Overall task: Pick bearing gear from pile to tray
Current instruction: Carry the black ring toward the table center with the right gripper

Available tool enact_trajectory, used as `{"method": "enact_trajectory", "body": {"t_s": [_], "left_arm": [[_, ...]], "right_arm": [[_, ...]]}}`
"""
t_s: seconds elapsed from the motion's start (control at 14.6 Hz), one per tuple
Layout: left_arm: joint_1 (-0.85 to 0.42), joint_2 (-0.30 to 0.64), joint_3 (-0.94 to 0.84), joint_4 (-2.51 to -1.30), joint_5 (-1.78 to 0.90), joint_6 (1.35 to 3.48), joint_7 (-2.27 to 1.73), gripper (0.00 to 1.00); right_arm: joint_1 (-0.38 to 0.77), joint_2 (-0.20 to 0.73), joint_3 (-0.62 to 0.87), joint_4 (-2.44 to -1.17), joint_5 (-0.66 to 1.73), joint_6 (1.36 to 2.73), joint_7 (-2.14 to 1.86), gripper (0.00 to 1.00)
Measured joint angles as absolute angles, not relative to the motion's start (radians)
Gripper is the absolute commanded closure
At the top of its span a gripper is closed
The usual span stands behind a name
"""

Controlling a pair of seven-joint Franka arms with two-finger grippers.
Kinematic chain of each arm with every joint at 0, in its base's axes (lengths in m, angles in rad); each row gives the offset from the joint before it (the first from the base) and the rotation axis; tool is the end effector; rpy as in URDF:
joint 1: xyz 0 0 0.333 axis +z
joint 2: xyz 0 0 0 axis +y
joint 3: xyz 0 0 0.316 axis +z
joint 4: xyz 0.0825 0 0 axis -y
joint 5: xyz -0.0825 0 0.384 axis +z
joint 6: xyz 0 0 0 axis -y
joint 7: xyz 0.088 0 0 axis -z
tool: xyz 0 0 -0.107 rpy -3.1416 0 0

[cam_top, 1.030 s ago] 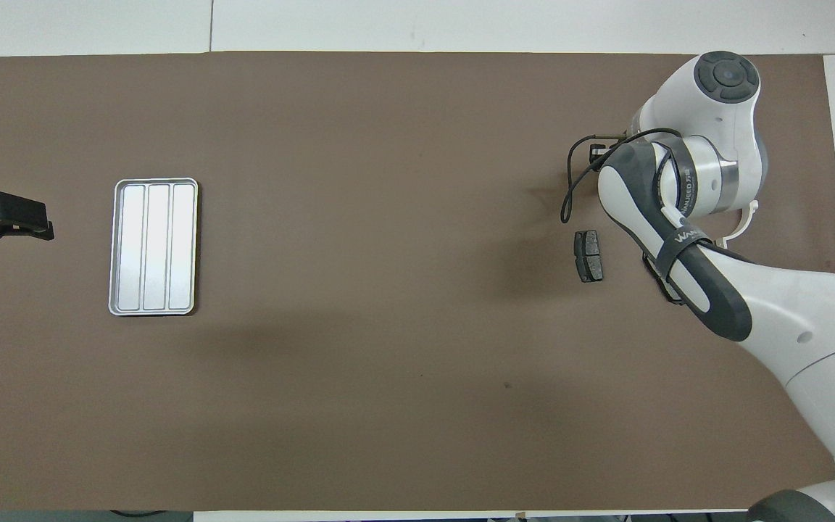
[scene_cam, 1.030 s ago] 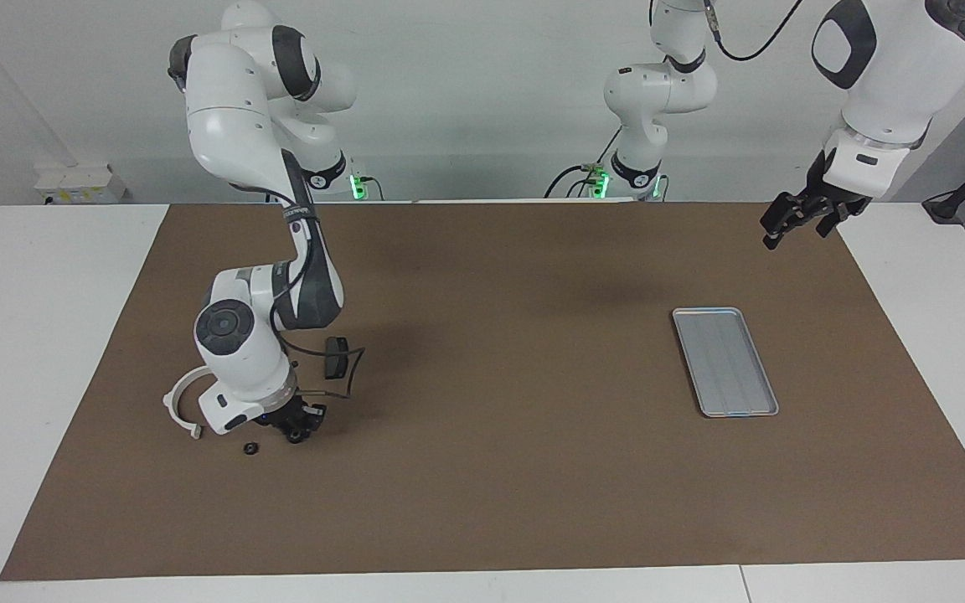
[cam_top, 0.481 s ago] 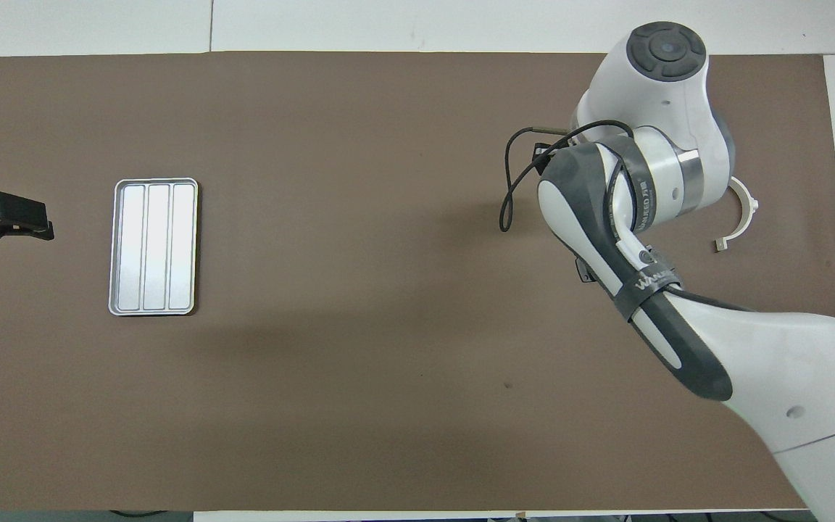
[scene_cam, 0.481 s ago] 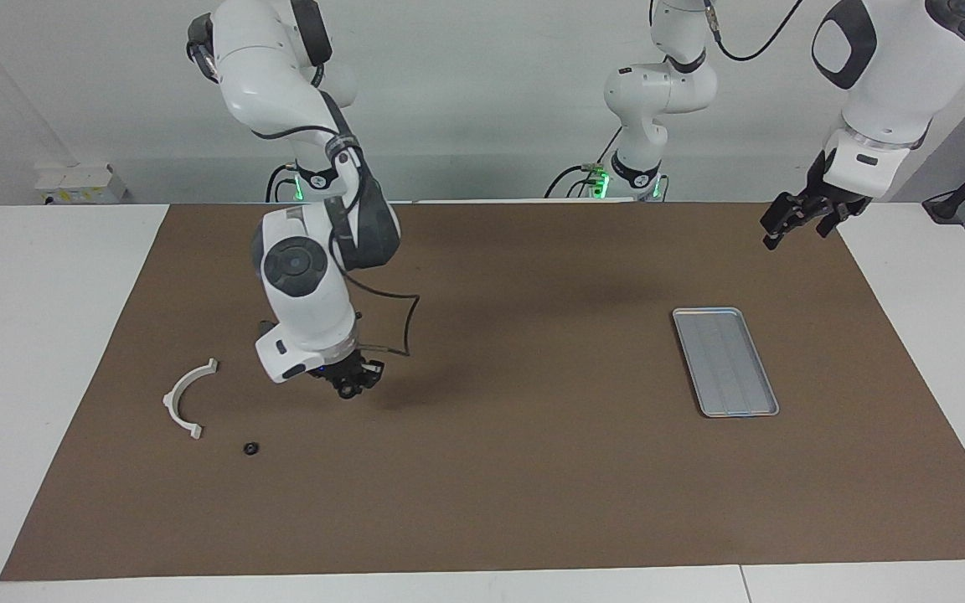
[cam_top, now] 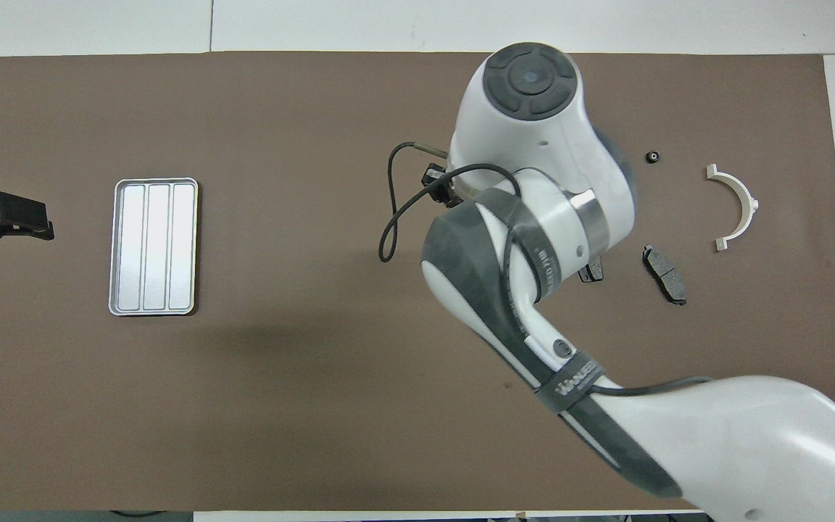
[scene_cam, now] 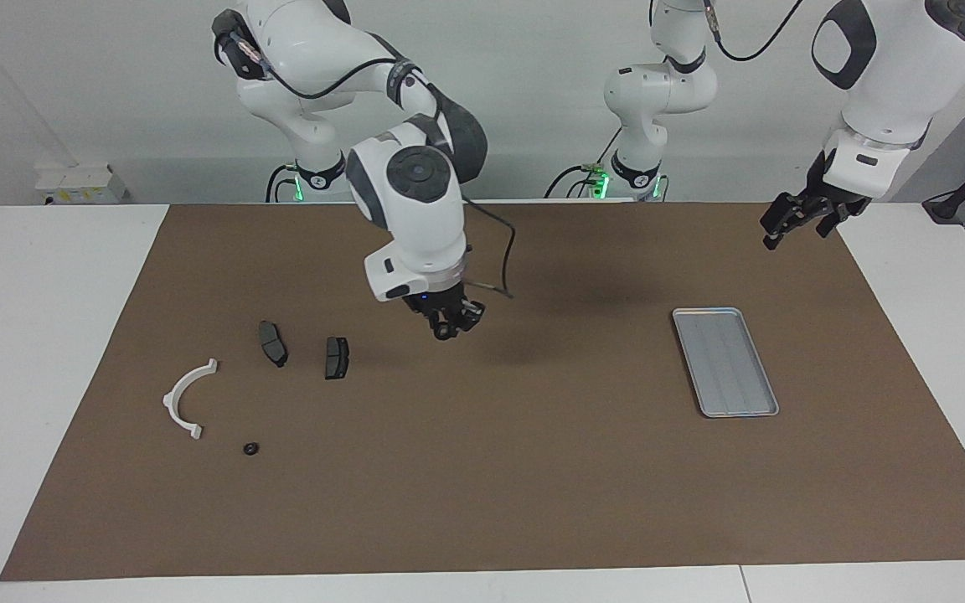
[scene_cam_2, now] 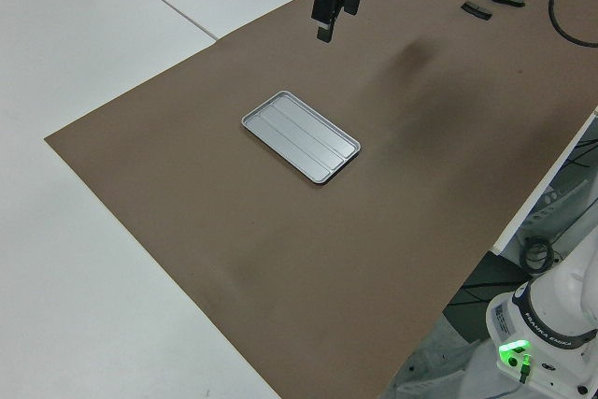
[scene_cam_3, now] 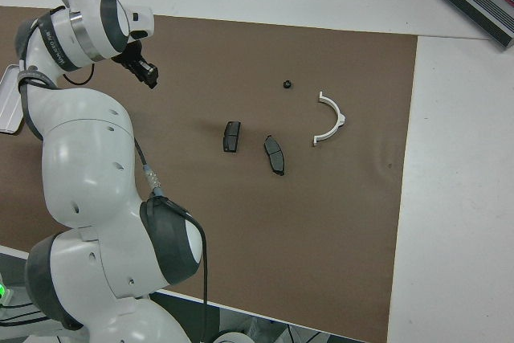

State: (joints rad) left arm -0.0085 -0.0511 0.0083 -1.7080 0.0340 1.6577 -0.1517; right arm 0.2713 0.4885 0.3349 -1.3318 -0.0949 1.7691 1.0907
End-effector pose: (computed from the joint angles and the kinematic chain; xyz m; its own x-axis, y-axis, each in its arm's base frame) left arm 0.5440 0.0034 0.5951 0.9890 0.1479 0.0058 0.1480 -0.9884 -0.0329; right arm 0.5992 0.3499 0.4608 0.8761 -0.4774 -0.0671 -0.4789 -0.8779 -0.0061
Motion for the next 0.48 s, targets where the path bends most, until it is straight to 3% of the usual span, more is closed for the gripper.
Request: {"method": "enact_trajectory", "body": {"t_s": [0.21,0.48], "left_arm": [[-0.009,-0.051,0.008,-1.708,0.034,1.658,-0.152,0.0],[-0.009,-0.051,0.008,-1.708,0.034,1.658,-0.152,0.0]], "right_arm": [[0.369,0.488,0.342,-1.327,-0.095,1.795,1.275,0.89],[0.416,0.494,0.367,-1.331,-0.095,1.861,1.414,0.89]]}}
